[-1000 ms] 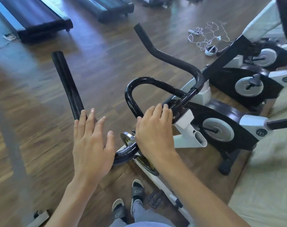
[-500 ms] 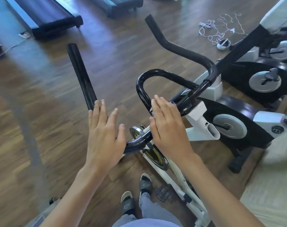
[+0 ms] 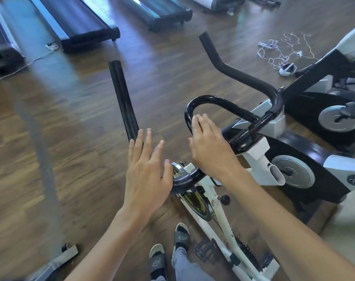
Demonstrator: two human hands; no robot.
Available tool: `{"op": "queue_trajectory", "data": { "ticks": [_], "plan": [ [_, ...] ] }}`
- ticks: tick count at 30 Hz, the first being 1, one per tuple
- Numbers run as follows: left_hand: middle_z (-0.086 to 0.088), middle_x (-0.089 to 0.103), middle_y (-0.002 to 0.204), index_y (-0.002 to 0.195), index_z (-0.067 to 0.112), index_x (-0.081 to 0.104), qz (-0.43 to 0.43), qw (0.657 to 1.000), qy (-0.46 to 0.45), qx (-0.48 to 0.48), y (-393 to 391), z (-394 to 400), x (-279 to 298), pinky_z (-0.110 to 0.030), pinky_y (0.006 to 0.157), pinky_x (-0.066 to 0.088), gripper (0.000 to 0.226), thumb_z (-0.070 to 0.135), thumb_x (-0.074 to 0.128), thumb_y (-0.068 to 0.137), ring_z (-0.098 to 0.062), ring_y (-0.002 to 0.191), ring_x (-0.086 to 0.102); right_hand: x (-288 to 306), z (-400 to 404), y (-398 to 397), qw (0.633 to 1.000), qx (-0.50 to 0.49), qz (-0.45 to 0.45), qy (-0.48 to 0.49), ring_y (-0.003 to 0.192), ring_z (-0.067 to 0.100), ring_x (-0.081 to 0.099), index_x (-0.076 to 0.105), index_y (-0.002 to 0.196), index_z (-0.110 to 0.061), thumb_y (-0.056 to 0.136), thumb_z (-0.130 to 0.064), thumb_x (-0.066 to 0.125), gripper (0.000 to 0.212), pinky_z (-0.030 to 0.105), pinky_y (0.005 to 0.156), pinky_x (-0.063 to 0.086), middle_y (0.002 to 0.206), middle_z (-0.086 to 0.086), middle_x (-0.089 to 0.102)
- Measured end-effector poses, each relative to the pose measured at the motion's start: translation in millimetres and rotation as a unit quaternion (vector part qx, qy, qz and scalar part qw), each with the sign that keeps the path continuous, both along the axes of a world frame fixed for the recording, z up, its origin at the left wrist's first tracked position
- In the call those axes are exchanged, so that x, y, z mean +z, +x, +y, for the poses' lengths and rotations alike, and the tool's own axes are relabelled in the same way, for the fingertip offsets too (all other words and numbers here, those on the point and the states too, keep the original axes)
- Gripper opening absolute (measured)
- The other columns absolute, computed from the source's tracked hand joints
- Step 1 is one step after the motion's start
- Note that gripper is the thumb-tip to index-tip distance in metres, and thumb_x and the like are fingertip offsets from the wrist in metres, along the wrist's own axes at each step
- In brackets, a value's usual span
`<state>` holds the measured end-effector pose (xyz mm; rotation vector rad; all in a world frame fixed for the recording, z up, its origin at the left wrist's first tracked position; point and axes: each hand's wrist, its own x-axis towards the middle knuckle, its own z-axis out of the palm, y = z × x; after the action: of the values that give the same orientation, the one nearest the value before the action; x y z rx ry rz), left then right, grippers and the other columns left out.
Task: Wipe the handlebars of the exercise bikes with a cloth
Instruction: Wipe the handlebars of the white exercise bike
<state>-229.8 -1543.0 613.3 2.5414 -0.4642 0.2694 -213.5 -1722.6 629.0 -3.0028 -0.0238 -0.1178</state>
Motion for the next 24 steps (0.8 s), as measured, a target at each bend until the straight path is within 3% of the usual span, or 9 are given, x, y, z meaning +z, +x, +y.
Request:
{"op": "queue_trajectory", "data": {
  "ticks": [3, 7, 12, 14, 18, 21, 24],
  "plan": [
    [-0.015, 0.028, 0.164, 0.142, 0.008, 0.057, -0.002, 1.0, 0.002, 0.006, 1, -2, 0, -0.035, 0.127, -0.004, 0.056, 0.032, 0.038, 0.095, -0.026, 0.157, 0.011, -5, -6, -2, 0.998, 0.038, -0.05, -0.015, 0.153, 0.031, 0.026, 0.035, 0.154, 0.003, 0.104, -0.019, 0.047, 0.056, 0.043, 0.125, 0.024, 0.159, 0.019, 0.037],
    [-0.01, 0.027, 0.165, 0.142, 0.011, 0.057, 0.004, 1.0, -0.016, 0.011, 4, -3, 1, -0.036, 0.128, -0.002, 0.051, 0.029, 0.044, 0.095, -0.021, 0.157, 0.009, -5, -13, 28, 0.995, 0.088, -0.048, -0.027, 0.154, 0.032, 0.023, 0.034, 0.154, 0.003, 0.104, -0.019, 0.045, 0.056, 0.045, 0.126, 0.024, 0.16, 0.019, 0.035],
    [-0.009, 0.031, 0.164, 0.14, 0.01, 0.059, 0.01, 0.999, -0.038, 0.008, 5, -2, 0, -0.037, 0.128, 0.003, 0.052, 0.029, 0.042, 0.094, -0.019, 0.157, 0.012, -7, -4, 52, 0.988, 0.117, -0.079, -0.061, 0.155, 0.031, 0.023, 0.038, 0.153, 0.003, 0.094, -0.002, 0.057, 0.062, 0.043, 0.126, 0.016, 0.16, 0.018, 0.037],
    [-0.01, 0.032, 0.163, 0.139, 0.01, 0.059, 0.013, 0.999, -0.047, 0.011, 5, -3, 0, -0.037, 0.128, 0.002, 0.053, 0.029, 0.041, 0.094, -0.02, 0.157, 0.013, -5, -5, 53, 0.988, 0.125, -0.087, -0.035, 0.157, 0.029, 0.013, 0.031, 0.156, 0.003, 0.096, -0.005, 0.054, 0.065, 0.039, 0.127, 0.01, 0.165, 0.017, 0.026],
    [-0.01, 0.034, 0.162, 0.139, 0.01, 0.06, 0.012, 0.999, -0.044, 0.011, 4, -4, 0, -0.038, 0.128, 0.002, 0.053, 0.03, 0.041, 0.094, -0.02, 0.156, 0.013, 1, -1, 50, 0.991, 0.064, -0.106, 0.05, 0.155, 0.037, -0.018, 0.011, 0.158, 0.009, 0.089, -0.005, 0.057, 0.084, 0.037, 0.128, -0.001, 0.167, 0.025, -0.015],
    [-0.009, 0.033, 0.163, 0.139, 0.01, 0.059, 0.012, 0.999, -0.035, 0.015, 3, -4, 1, -0.037, 0.128, 0.002, 0.053, 0.031, 0.04, 0.095, -0.019, 0.157, 0.012, -2, -2, 50, 0.996, 0.005, -0.069, 0.057, 0.153, 0.041, -0.021, 0.02, 0.153, 0.014, 0.087, -0.016, 0.06, 0.083, 0.053, 0.128, 0.005, 0.166, 0.028, -0.013],
    [-0.009, 0.033, 0.163, 0.14, 0.011, 0.059, 0.013, 0.999, -0.031, 0.014, 3, -5, 1, -0.037, 0.128, 0.001, 0.054, 0.033, 0.038, 0.095, -0.019, 0.157, 0.012, -2, -3, 52, 0.998, -0.007, -0.044, 0.034, 0.156, 0.037, -0.016, 0.026, 0.155, 0.005, 0.1, -0.041, 0.048, 0.074, 0.055, 0.126, -0.003, 0.169, 0.022, 0.005]
  ]
}}
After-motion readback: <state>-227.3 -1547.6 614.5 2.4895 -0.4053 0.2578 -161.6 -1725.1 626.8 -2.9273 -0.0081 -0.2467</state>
